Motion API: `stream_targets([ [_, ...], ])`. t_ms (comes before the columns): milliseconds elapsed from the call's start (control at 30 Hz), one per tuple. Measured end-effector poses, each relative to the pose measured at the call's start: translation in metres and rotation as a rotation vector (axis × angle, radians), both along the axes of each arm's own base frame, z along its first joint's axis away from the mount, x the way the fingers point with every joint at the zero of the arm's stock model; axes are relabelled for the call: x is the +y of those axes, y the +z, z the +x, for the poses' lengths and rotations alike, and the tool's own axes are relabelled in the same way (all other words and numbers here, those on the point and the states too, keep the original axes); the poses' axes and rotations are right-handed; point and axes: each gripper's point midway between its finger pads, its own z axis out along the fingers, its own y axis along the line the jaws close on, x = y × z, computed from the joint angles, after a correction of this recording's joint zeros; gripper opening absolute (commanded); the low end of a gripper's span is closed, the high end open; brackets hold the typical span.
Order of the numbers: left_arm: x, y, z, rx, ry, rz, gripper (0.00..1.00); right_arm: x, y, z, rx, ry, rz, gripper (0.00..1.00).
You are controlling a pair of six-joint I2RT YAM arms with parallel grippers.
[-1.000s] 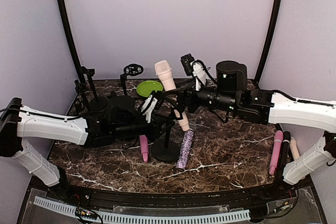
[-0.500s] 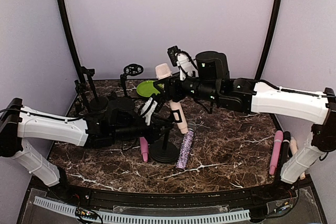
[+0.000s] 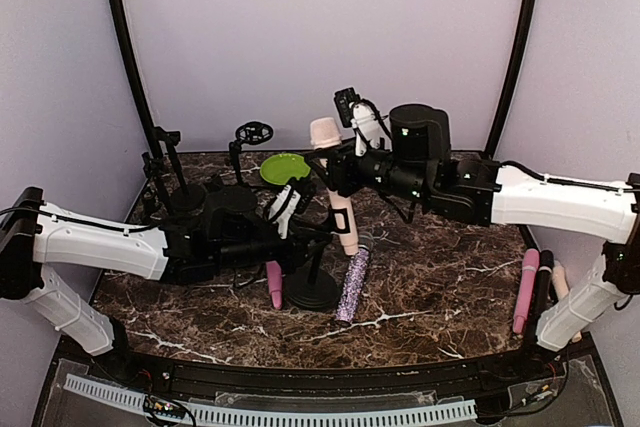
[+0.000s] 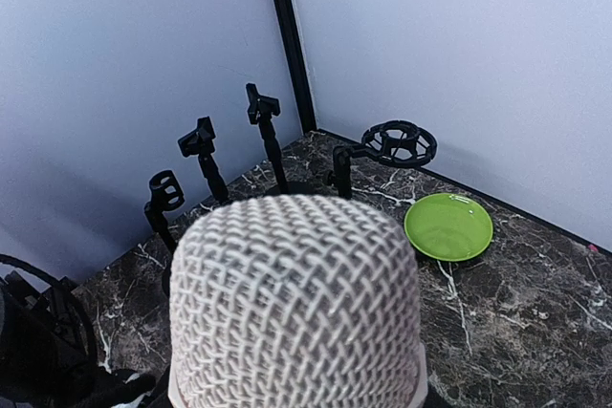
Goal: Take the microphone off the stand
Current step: Remove the microphone from the microphone stand.
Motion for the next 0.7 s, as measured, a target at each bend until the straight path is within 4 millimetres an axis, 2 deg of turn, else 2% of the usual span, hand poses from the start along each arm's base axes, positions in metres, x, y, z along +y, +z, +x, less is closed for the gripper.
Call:
stream_targets([
  [333,-0.005,0.016,0.001,-0.008,0.006,-0.097,0.0,-0.042,0.016,-0.013,-0.023,-0.07,0.151,0.06],
  [600,-0.005,0.006,-0.002,0.024,0.002,-0.096,0.0,-0.047,0.005,-0.013,0.005,-0.094,0.197,0.02],
  [700,-0.006,0.006,-0.003,0.028,-0.003,-0.099,0.1,-0.047,0.005,-0.013,0.008,-0.092,0.2,0.02],
])
